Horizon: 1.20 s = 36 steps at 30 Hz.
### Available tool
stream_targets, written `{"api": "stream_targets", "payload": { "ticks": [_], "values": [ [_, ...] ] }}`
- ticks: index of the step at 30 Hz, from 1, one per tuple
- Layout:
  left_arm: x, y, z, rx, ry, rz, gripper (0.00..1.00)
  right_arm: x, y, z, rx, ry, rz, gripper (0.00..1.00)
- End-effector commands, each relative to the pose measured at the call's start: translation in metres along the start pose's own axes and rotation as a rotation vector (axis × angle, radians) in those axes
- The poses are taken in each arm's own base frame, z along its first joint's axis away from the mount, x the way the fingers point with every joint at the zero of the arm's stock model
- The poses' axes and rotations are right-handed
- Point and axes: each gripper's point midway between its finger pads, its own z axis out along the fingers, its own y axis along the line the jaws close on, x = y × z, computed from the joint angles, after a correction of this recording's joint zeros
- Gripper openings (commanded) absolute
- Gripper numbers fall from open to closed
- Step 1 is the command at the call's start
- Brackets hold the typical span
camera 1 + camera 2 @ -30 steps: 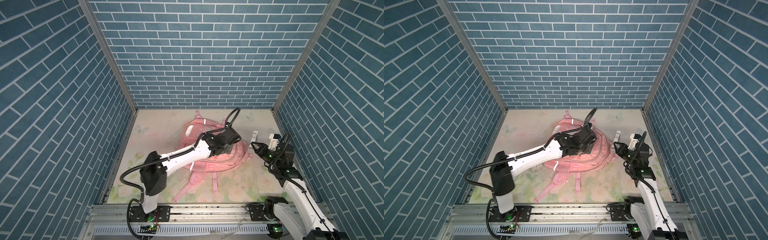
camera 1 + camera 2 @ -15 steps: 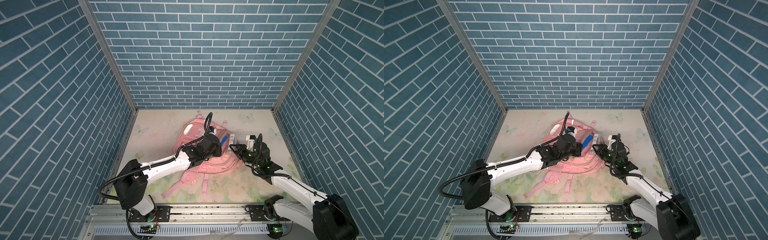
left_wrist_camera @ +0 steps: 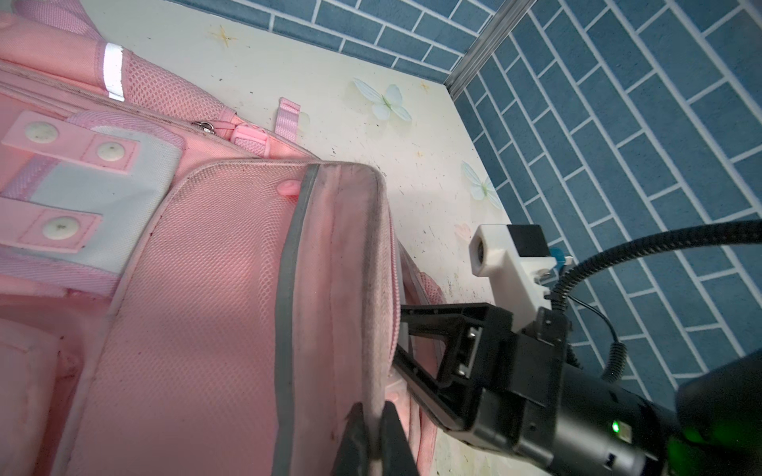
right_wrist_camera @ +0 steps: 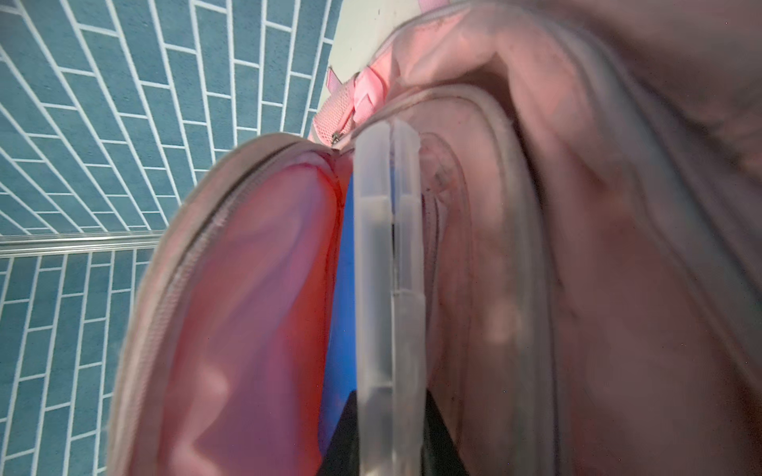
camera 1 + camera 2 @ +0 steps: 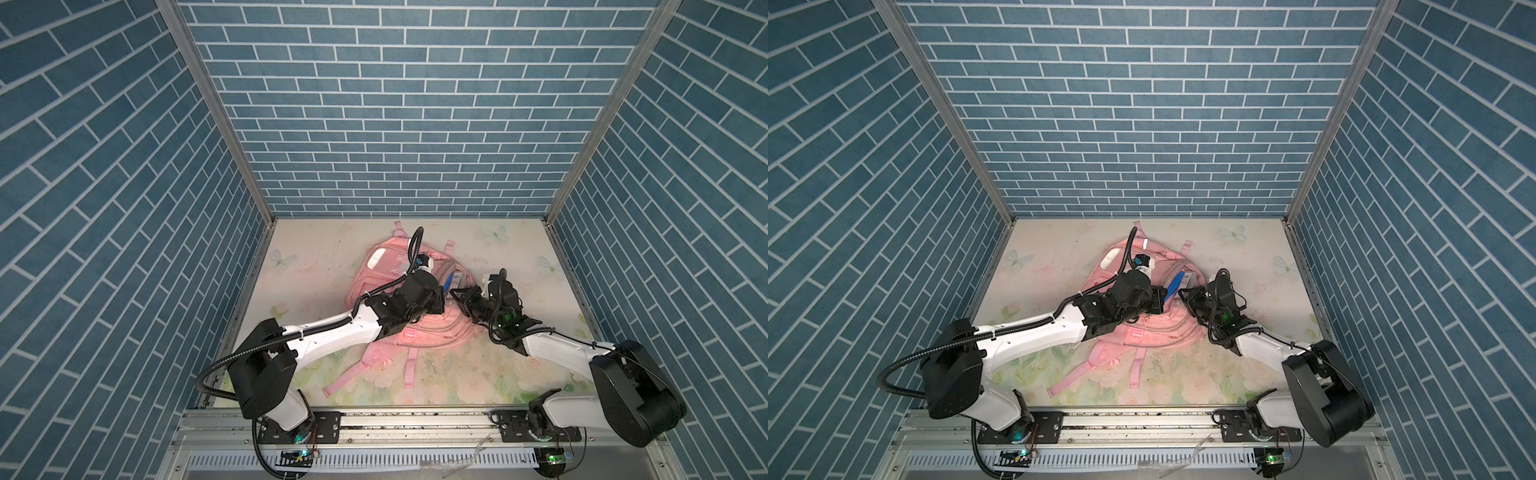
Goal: Pack books, pencil case, and school supplies into a backpack
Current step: Place the compass set in the student bag.
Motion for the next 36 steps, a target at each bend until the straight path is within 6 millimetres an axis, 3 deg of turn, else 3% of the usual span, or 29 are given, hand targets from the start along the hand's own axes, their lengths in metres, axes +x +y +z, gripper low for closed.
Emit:
{"api": "stream_targets", "payload": {
  "ticks": [1,5,10,12,14,18,25,27,33,36],
  "values": [
    [-0.017,-0.027,-0.009,0.109,-0.066,-0.026,0.0,0.006,0.023,0.015,-0.062,0.055,0.028,0.06],
    [-0.013,-0.031,-0.005,0.134,-0.05,-0.018,0.0,0.016,0.035,0.027,-0.111,0.122,-0.004,0.04],
    [-0.012,-0.031,-0.003,0.145,-0.048,-0.019,0.0,0.033,0.034,0.042,-0.12,0.248,0.013,0.07],
    [-0.013,-0.03,-0.003,0.145,-0.051,-0.024,0.0,0.041,0.032,0.048,-0.116,0.294,0.009,0.12],
    [-0.013,-0.028,-0.003,0.146,-0.054,-0.034,0.0,0.046,0.029,0.052,-0.11,0.319,-0.003,0.23],
    [-0.019,-0.025,-0.007,0.157,-0.07,-0.053,0.0,0.035,0.025,0.039,-0.102,0.23,-0.044,0.46],
    [-0.031,-0.034,-0.007,0.172,-0.072,-0.019,0.0,0.012,0.019,0.013,0.043,0.159,-0.199,0.67],
    [-0.035,-0.036,-0.008,0.18,-0.08,-0.022,0.0,0.004,0.013,0.003,0.043,0.126,-0.207,0.81],
    [-0.038,-0.047,-0.004,0.204,-0.053,0.006,0.0,-0.019,0.006,-0.028,0.013,0.049,-0.224,0.88],
    [-0.042,-0.056,-0.004,0.241,-0.057,-0.008,0.0,-0.034,-0.002,-0.043,0.065,0.025,-0.251,0.84]
  ]
}}
